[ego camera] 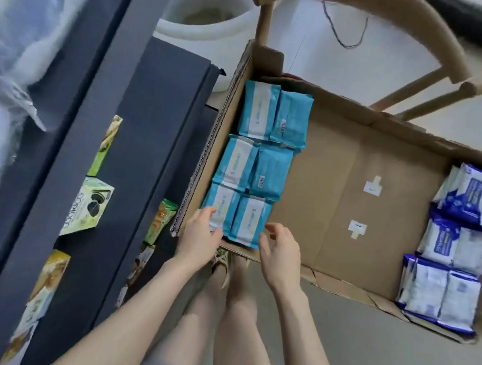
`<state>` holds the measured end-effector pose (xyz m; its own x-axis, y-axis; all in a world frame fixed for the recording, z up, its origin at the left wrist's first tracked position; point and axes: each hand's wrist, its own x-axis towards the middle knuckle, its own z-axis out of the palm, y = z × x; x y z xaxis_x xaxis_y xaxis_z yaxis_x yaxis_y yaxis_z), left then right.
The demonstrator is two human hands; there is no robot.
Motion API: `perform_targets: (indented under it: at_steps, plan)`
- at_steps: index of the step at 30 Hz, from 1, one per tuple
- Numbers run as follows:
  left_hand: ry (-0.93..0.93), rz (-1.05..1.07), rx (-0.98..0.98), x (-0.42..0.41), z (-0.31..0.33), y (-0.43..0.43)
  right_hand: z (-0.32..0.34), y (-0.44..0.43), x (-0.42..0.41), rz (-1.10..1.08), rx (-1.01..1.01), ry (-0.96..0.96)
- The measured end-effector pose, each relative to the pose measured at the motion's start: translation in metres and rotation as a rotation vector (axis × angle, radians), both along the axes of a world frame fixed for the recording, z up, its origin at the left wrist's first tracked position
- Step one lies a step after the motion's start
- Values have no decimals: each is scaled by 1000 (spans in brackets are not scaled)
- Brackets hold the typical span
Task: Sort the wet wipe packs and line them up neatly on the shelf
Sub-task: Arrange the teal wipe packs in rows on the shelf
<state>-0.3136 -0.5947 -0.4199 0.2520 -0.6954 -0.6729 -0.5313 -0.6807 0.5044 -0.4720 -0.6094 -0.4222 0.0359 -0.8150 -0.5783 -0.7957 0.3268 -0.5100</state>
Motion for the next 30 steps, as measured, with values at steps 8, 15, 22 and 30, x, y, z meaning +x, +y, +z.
perform_targets:
  at_steps: [8, 15, 22, 30]
  plan:
    - [-58, 91, 123, -4, -85, -25, -89, -18, 7, -204, 170, -54]
    - [-270, 91, 79, -14, -111, -29, -126, -23, 7, -426, 195, -90]
    - [-316, 96, 71, -17, -110, -32, -129, -24, 4, -527, 242, -133]
    - [-107, 280, -26, -12, -73, -24, -88, -23, -9, -503, 252, -327]
